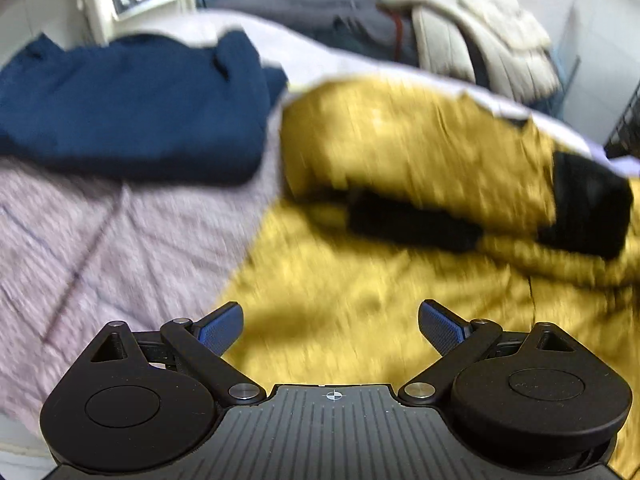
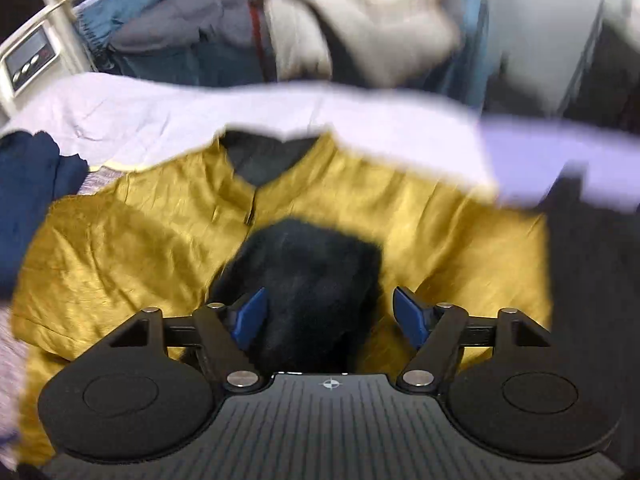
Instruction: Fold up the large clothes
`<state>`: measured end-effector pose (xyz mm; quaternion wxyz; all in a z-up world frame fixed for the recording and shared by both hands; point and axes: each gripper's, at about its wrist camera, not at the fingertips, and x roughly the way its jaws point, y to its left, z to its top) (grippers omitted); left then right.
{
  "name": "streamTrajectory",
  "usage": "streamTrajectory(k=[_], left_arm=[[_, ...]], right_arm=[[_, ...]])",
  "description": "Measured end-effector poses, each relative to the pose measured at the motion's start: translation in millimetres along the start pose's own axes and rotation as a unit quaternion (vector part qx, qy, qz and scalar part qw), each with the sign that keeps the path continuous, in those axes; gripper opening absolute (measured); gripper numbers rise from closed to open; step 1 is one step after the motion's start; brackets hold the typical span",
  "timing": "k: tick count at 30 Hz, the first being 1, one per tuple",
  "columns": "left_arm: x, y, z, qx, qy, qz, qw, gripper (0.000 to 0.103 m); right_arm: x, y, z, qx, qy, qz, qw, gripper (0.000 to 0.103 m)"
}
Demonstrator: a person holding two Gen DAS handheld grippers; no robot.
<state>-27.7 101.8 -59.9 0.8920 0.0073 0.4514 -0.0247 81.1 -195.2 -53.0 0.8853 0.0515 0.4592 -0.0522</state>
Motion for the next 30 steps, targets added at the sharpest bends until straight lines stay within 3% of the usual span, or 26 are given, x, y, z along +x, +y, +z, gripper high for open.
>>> streamTrajectory(k=[2,4,7,10,12,15,18,19,22,24,30], left_arm=[[1.8,2.2,17.7,0.003,-0.017,-0.011,0.9998,0.103],[7.2,0.6,37.3,0.015,-0.03,-0.025,0.9991,0.103],[16.9,-12.5,67.8,0.045,-0.042,-0.047,0.997,0.103],[31.7,-32.3,86.0,0.09,-0.052,-0.071,0.992,0.103],[49.3,-43.0,94.2,0.119,-0.041,-0.075,0.9892,0.103],[88.9,-54.1,100.9,0.14,0.011,-0.055,0.9886,0.103],[122.8,-53.1,96.3,0.135,0.059,-0.063,0.987,0.103],[128.7,-52.1,93.6,0.132,0.059,-0.07,0.987,0.103],[142.3,-49.7,88.9,0.126,0.062,-0.086,0.9864,0.103],[145.5,-48.9,89.2,0.124,0.059,-0.088,0.9866,0.103],[149.9,-51.2,86.9,0.123,0.041,-0.081,0.9883,0.103]], right_arm=[[-19.3,-3.1,1.4,-0.038,-0.045,-0.017,0.998,0.085],[-28.0,6.0,-0.7,-0.068,-0.07,0.0,0.995,0.089],[-21.8,25.2,-5.7,-0.107,-0.047,0.049,0.992,0.093],[-8.5,43.7,-12.4,-0.112,-0.024,0.048,0.992,0.093],[3.0,51.8,-15.3,-0.096,-0.005,0.042,0.994,0.096],[18.3,51.0,-18.5,-0.072,0.018,0.03,0.997,0.1],[39.7,40.6,-24.0,-0.049,0.049,-0.023,0.997,0.102],[50.7,33.1,-25.1,-0.026,0.07,-0.028,0.997,0.102],[83.4,5.4,-35.9,0.08,0.142,0.015,0.987,0.102],[94.8,-9.6,-42.6,0.142,0.15,0.032,0.978,0.103],[97.4,-0.2,-48.6,0.125,0.135,0.021,0.983,0.103]])
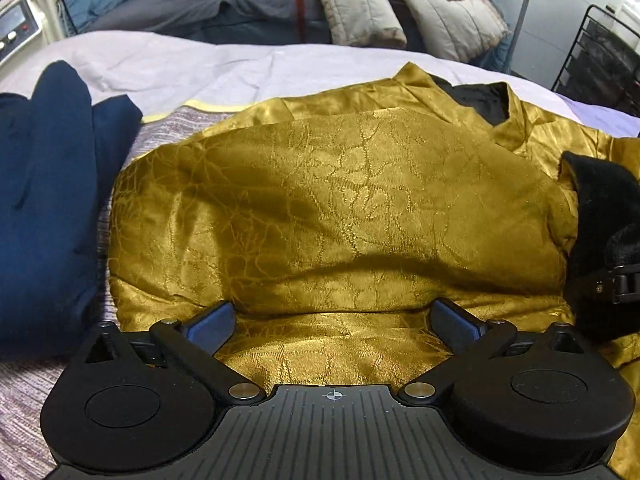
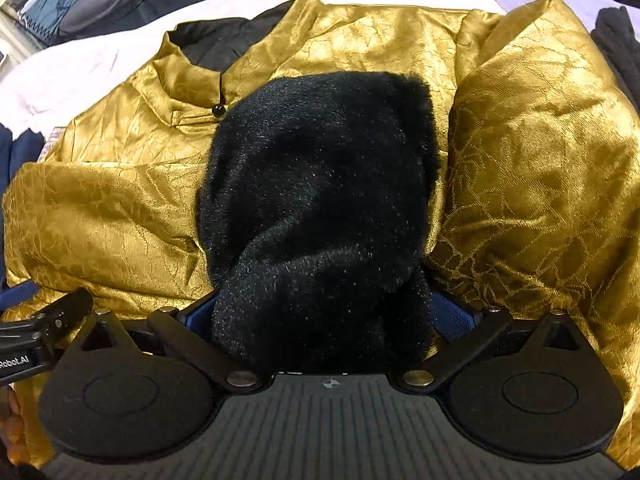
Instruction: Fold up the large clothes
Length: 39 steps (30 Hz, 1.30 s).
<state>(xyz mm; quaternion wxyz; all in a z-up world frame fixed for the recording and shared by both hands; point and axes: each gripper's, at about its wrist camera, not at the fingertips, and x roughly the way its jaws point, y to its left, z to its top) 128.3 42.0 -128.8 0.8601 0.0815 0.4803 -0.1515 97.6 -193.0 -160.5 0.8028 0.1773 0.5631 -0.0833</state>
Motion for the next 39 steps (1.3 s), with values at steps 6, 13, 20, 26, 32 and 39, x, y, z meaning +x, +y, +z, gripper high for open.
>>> streamTrajectory(k=[6,13,20,26,32,39], left_arm=[[-4.1,-10.4,-8.3,-0.013,-0.034,0.034,0.9987,0.103],[-4.1,-7.8,-0.5,-0.029,-0.016,0.028,0.9991,0.103],[-31.3,-12.8,-7.2,-0.046,-0.048,0.049,0.9966,0.103],[-70.3,-16.6,-34.0,-0.082,-0.059,0.056,0.9933,0.103],[-98.1,-5.5,-76.7,-0.1,-0.032,0.028,0.9941,0.103],[-134.7,44.1,-136.4,-0.096,0.006,0.026,0.995,0.103]], right_arm=[[-1.1,2.9,-1.9,-0.001,-0.005,-0.012,1.0,0.103],[4.0,13.6,-6.9,0.005,-0.023,-0.031,0.999,0.103],[-0.9,6.8,-5.8,0.003,-0.012,-0.008,1.0,0.103],[-20.9,6.4,-4.8,-0.006,-0.038,-0.002,0.999,0.102],[-68.9,8.2,-43.5,-0.099,-0.098,0.012,0.99,0.102],[-113.0,-32.2,-101.7,-0.152,-0.089,0.034,0.984,0.102]])
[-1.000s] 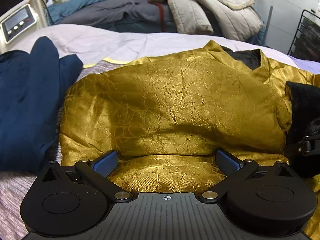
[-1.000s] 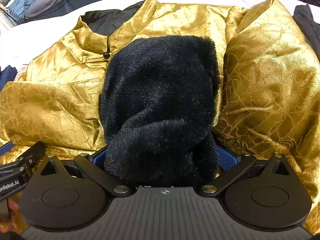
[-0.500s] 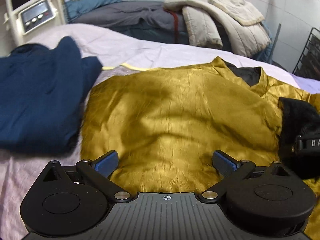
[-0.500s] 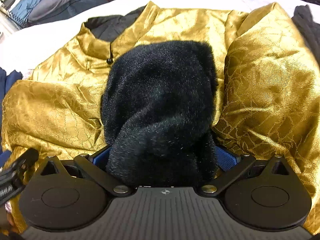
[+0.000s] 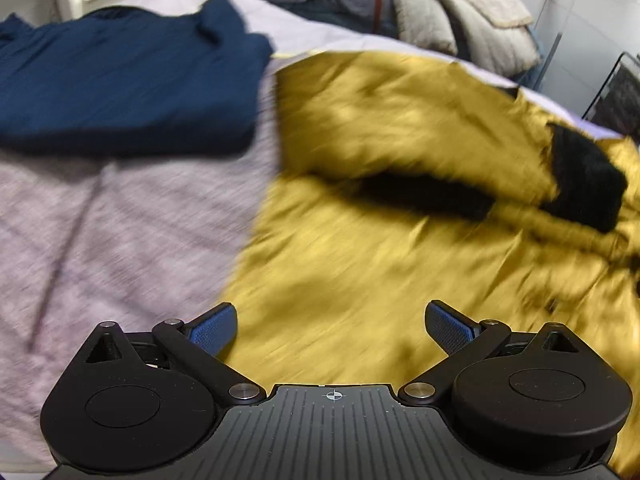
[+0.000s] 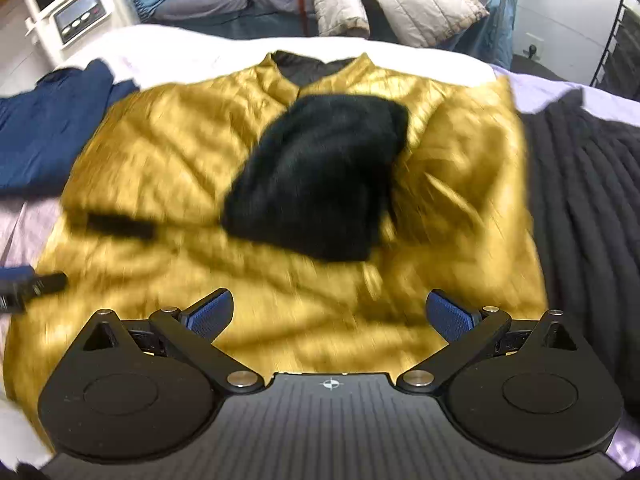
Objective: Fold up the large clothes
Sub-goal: 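Grasp the jacket hem with both grippers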
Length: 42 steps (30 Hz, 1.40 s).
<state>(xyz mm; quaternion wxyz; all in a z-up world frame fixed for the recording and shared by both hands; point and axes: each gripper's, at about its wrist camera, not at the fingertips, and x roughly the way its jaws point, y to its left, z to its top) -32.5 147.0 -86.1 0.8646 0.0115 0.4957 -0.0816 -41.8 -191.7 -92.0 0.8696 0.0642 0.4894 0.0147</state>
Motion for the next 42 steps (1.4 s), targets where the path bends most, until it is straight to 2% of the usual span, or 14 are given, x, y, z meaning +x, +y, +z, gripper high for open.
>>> streamTrajectory(k=[3,6,11,15,21,24,27,30,34,36,38,40,42], left_arm=[[-9.2,23.3,-17.7,0.01,0.016,0.005,0.9998,0.103],[-17.1,36.1,-31.5,0.02,0.024,-0.002,0.9995,0.103],[-15.7,48.3,-50.1,-0.001,0.07,-0.032,0.9971,0.103],[-21.5,47.1,-61.1,-0.002,0.072,-0.036,0.9967,0.103],[-30.0,59.2,-65.6,-0.006,0.079,-0.03,0.9964,0.103],[-32.7,66.7,-64.9,-0.011,0.083,-0.032,0.996,0.103],[-30.5,68.6,-64.6,-0.016,0.093,-0.058,0.9939,0.103],[-17.2,61.3,-64.5,-0.023,0.112,-0.07,0.991,0.103],[-9.0,49.2,-66.5,-0.012,0.117,-0.043,0.9921,0.103],[-10.9,48.1,-69.2,-0.012,0.116,-0.037,0.9925,0.103],[-14.0,48.8,-70.0,-0.02,0.117,-0.04,0.9921,0.097],[-16.8,50.1,-67.5,-0.035,0.124,-0.053,0.9903,0.079],[-19.9,48.9,-64.0,-0.035,0.127,-0.06,0.9894,0.069]], right_arm=[[-16.9,-10.4,-28.9,-0.021,0.016,-0.009,1.0,0.102],[-30.5,-26.1,-55.5,-0.011,0.033,-0.007,0.999,0.101],[-48.2,-54.7,-94.9,0.021,0.059,-0.012,0.998,0.085],[-60.2,-71.5,-118.7,0.037,0.08,-0.019,0.996,0.075],[-76.7,-87.8,-149.4,0.056,0.103,-0.002,0.993,0.073],[-82.2,-92.1,-161.1,0.062,0.113,0.013,0.992,0.066],[-85.4,-95.0,-169.3,0.067,0.122,0.029,0.99,0.058],[-86.3,-92.8,-169.3,0.06,0.12,0.039,0.99,0.055],[-78.9,-91.0,-167.1,0.054,0.127,0.044,0.989,0.046],[-75.8,-91.6,-166.0,0.055,0.13,0.05,0.989,0.035],[-71.8,-90.5,-165.0,0.048,0.137,0.049,0.988,0.027],[-69.9,-91.3,-162.9,0.045,0.139,0.053,0.988,0.02],[-72.3,-92.7,-159.8,0.052,0.135,0.065,0.987,0.013]])
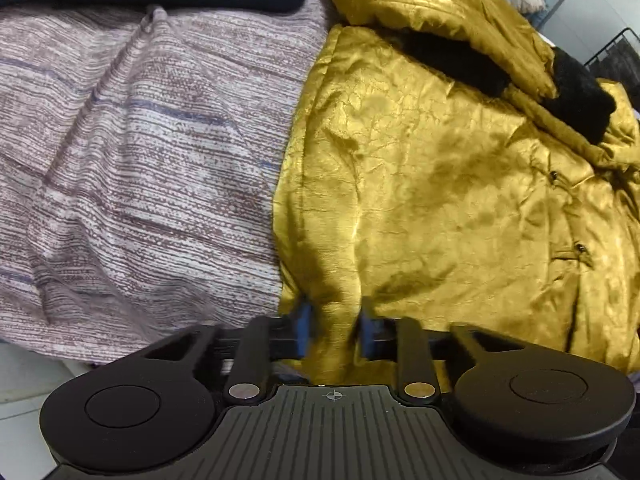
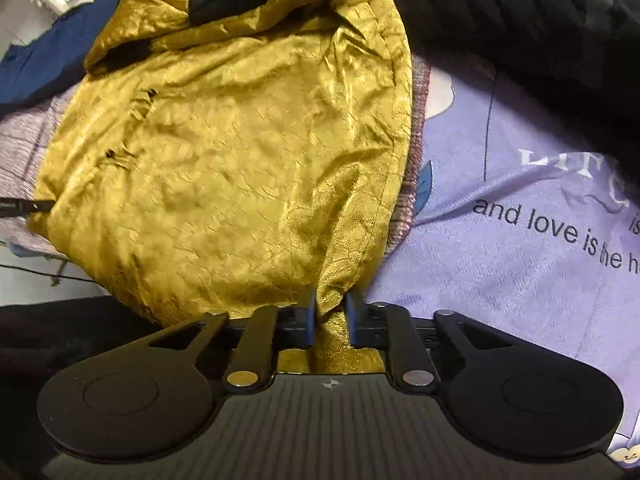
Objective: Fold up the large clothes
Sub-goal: 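Grasp the jacket hem with both grippers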
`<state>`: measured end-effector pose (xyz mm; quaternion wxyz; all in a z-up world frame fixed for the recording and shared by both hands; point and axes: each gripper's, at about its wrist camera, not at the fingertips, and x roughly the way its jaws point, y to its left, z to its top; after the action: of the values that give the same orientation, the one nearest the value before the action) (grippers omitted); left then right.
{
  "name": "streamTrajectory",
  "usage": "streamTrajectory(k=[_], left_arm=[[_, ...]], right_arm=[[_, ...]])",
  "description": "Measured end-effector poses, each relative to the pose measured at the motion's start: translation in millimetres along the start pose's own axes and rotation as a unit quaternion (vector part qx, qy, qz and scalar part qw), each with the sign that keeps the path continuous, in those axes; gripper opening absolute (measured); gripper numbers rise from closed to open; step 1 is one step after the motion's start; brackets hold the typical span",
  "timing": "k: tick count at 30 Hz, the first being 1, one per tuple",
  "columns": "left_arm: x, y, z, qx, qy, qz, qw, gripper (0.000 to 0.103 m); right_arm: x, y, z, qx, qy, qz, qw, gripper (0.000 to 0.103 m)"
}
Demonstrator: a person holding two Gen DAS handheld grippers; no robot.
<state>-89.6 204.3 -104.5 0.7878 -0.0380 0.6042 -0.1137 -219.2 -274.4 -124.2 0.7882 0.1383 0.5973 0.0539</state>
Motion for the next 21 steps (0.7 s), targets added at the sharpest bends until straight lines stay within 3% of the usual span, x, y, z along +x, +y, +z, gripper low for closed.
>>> streamTrajectory(k=[6,11,16,21], left_arm=[[-12.7,-5.8,17.4,0.015,-0.001,-0.026,0.9996,0.057],[-46.3,-15.0,59.6,0.005,-0.067,-0.055,0.9962,0.055],[-61.7,-23.0,135.4,0.01,-0.118,-0.072,0.9903,0.055],[-54.0,-31.7,222.5,0.034,-0.152,-0.053,0.9863,0.052]], right_arm=[[-13.1,-2.4,10.9,0.049,-0.011,0.033,0.998,0.011],[-39.0,6.8,40.4,0.07,-0.054,0.079,0.993,0.009],[-64.9,13.7,108.9,0.056,-0.128,0.101,0.985,0.008],[-82.0,-5.0,198.0,0.092,-0.2,0.109,0.969,0.008]])
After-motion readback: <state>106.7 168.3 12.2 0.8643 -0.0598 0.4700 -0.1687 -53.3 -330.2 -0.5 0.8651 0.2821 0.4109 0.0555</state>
